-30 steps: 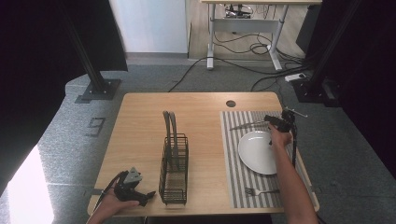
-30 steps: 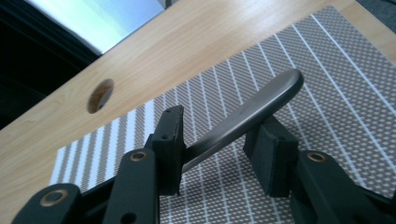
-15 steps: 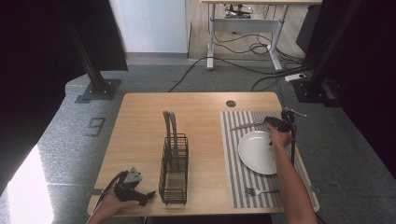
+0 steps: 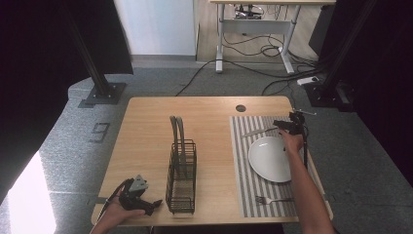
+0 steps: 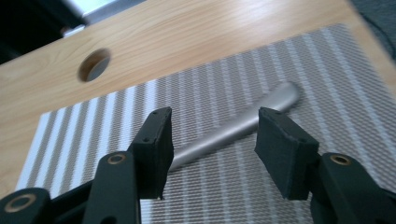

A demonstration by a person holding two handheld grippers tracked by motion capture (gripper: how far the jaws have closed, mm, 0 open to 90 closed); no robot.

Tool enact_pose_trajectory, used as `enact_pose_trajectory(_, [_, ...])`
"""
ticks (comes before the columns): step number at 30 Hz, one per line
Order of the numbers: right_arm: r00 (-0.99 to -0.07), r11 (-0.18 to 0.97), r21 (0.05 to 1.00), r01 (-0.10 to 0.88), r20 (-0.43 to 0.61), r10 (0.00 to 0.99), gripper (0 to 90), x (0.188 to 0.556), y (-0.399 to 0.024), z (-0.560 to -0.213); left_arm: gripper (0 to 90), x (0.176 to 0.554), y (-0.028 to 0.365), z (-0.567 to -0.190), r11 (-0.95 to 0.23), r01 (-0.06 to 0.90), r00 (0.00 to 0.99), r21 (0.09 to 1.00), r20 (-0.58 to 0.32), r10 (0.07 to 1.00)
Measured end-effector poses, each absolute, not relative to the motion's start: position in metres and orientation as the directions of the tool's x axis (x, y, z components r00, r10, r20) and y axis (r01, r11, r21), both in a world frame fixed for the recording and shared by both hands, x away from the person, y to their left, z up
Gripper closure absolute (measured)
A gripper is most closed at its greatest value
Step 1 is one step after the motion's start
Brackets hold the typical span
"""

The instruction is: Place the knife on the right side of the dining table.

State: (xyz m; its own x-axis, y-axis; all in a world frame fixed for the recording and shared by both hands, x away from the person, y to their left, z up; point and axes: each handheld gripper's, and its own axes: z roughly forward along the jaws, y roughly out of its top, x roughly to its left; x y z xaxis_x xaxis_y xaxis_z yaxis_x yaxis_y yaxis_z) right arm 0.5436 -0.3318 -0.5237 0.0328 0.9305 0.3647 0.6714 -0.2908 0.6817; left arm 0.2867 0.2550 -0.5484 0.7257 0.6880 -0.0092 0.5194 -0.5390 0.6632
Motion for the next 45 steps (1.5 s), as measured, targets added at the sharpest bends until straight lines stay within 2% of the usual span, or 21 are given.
enact_pose_trajectory(3, [-0.012, -0.272, 0.715, 0.645, 0.365, 0.931, 46.7, 0.549, -0.326, -0.517, 0.0, 0.287, 0.255, -0.548, -0.54, 0.518, 0.727, 0.663, -0.009, 0.686])
enact_pose_trajectory(11, [-0.027, -0.194, 0.669, 0.717, 0.304, 0.952, 46.0, 0.572, -0.314, -0.53, 0.0, 0.287, 0.255, -0.548, -0.541, 0.517, 0.728, 0.663, -0.009, 0.685])
enact_pose_trajectory(17, [-0.057, -0.095, 0.68, 0.727, 0.197, 0.979, 47.7, 0.576, -0.303, -0.54, 0.0, 0.287, 0.255, -0.548, -0.544, 0.515, 0.732, 0.663, -0.009, 0.682])
enact_pose_trajectory(40, [-0.028, -0.154, 0.668, 0.728, 0.253, 0.967, 46.1, 0.57, -0.307, -0.54, 0.0, 0.287, 0.255, -0.548, -0.543, 0.516, 0.731, 0.663, -0.009, 0.683])
enact_pose_trajectory(45, [-0.062, -0.188, 0.711, 0.677, 0.309, 0.949, 48.0, 0.562, -0.308, -0.532, 0.0, 0.287, 0.255, -0.548, -0.543, 0.516, 0.731, 0.663, -0.009, 0.683])
